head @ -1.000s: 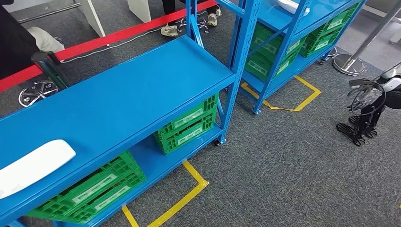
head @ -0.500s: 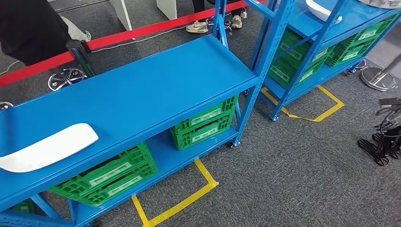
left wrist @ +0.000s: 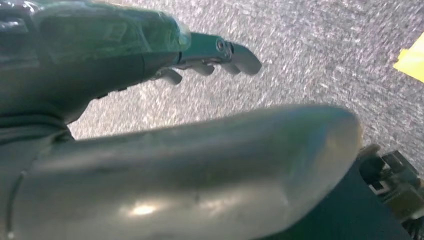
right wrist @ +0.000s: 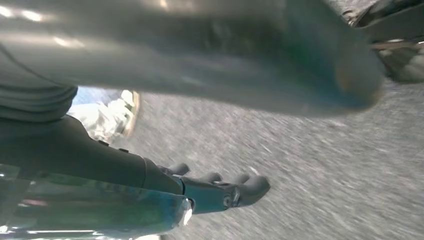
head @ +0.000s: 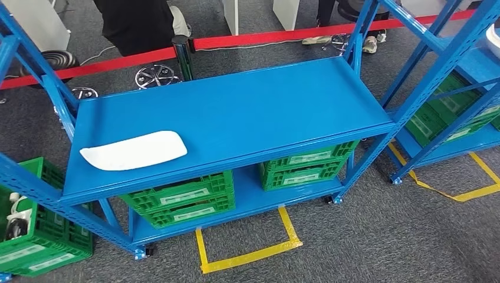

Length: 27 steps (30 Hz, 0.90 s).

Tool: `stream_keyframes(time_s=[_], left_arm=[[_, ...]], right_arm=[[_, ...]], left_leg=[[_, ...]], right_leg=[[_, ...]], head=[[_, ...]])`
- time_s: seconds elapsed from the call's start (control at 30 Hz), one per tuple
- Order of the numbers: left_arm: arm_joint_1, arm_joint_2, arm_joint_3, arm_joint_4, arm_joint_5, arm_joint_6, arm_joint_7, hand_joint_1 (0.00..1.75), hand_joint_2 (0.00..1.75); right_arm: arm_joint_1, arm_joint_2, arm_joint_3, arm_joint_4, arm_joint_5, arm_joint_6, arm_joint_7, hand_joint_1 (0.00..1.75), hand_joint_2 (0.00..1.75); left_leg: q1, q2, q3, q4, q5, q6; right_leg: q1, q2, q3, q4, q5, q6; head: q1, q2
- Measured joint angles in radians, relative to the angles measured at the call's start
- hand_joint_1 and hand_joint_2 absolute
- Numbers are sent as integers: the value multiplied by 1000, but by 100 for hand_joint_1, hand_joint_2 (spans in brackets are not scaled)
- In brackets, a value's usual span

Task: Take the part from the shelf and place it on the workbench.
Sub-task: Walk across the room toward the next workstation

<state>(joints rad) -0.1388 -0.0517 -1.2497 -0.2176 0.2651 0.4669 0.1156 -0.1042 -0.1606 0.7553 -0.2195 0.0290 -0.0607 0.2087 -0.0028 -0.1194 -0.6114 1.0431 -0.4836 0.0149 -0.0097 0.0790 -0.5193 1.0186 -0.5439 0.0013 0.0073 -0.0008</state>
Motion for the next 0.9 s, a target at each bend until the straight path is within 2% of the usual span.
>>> stream_keyframes(time_s=[0.07,0.1,0.13,0.2,0.23,0.27,0.3,0.33,0.37,0.4,0.47,0.5,0.53,0.63,0.7,0.77,0.87,0.9], left_arm=[[3,0,0,0,-1,-5,0,0,0],[5,1,0,0,-2,-6,0,0,0],[6,2,0,0,-2,-7,-1,0,0],[5,4,0,1,-2,-8,-1,0,0],[4,4,0,1,-3,-8,-1,0,0],[4,4,0,1,-3,-8,-1,0,0],[5,5,0,1,-3,-8,-2,0,0],[6,5,0,1,-4,-8,-2,0,0],[7,6,0,1,-4,-8,-2,0,0],[7,6,0,2,-4,-8,-2,0,0],[7,7,0,2,-4,-8,-2,0,0],[7,7,0,2,-5,-8,-2,0,0],[8,7,0,2,-7,-8,-2,0,0],[10,6,0,3,-13,-8,0,0,0],[10,6,0,4,-19,-8,3,0,0],[10,6,0,4,-24,-6,9,0,0],[10,6,0,4,-23,1,15,0,131],[10,6,0,4,-21,4,14,0,175]], right_arm=[[-4,2,1,0,2,4,-1,0,0],[-6,4,1,0,3,6,-1,0,0],[-7,5,2,0,4,8,-2,0,0],[-3,8,3,0,5,11,-2,0,0],[0,8,4,1,5,12,-2,0,0],[4,9,5,1,4,13,-2,0,0],[5,9,5,1,1,14,-2,0,0],[5,10,5,1,-4,14,-3,0,0],[4,10,5,1,-10,12,-5,0,0],[2,12,5,1,-15,8,-9,0,0],[-1,14,5,1,-22,-2,-16,0,0],[-2,16,6,1,-23,-6,-19,0,0],[-2,17,6,1,-23,-10,-21,0,0],[0,21,6,1,-23,-15,-26,0,0],[0,23,7,1,-25,-22,-28,0,0],[1,26,7,1,-36,-43,-33,0,0],[2,31,7,1,-64,-82,-48,0,131],[2,33,7,1,-74,-92,-55,0,175]], left_leg=[[4,-18,-9,-3,8,-14],[2,0,-13,-1,6,-20],[-1,35,-21,12,-6,-25],[-1,116,-59,96,-64,-34],[4,131,-86,157,-98,-40],[9,132,-109,212,-123,-45],[14,128,-120,242,-130,-50],[17,126,-112,237,-118,-54],[19,124,-83,194,-91,-56],[21,125,-42,125,-61,-56],[18,132,24,13,-29,-48],[17,134,37,-12,-28,-43],[16,135,39,-16,-31,-38],[15,134,40,-17,-30,-34],[12,133,40,-17,-31,-31],[11,133,40,-17,-32,-28],[10,131,40,-16,-33,-23],[10,131,40,-16,-34,-22]], right_leg=[[1,-10,4,-13,2,-1],[0,-21,5,-20,7,-3],[-2,-32,6,-27,13,-5],[-4,-58,7,-38,22,-10],[-4,-72,7,-40,22,-11],[-4,-85,6,-39,22,-10],[-5,-95,6,-38,22,-9],[-5,-103,5,-37,21,-8],[-7,-109,6,-35,20,-5],[-8,-112,6,-33,18,-2],[-7,-115,6,-26,13,9],[-5,-115,5,-23,9,13],[-4,-114,4,-20,8,9],[-4,-112,5,-21,8,-14],[-5,-111,7,-25,10,-12],[-7,-111,10,-31,13,-3],[-9,-111,14,-38,14,19],[-9,-111,15,-39,14,23]], head=[[1,0],[1,0],[-3,0],[-16,0],[-23,0],[-26,0],[-27,0],[-28,0],[-28,0],[-29,0],[-33,0],[-34,0],[-34,0],[-31,0],[-28,0],[-27,0],[-25,0],[-25,0]])
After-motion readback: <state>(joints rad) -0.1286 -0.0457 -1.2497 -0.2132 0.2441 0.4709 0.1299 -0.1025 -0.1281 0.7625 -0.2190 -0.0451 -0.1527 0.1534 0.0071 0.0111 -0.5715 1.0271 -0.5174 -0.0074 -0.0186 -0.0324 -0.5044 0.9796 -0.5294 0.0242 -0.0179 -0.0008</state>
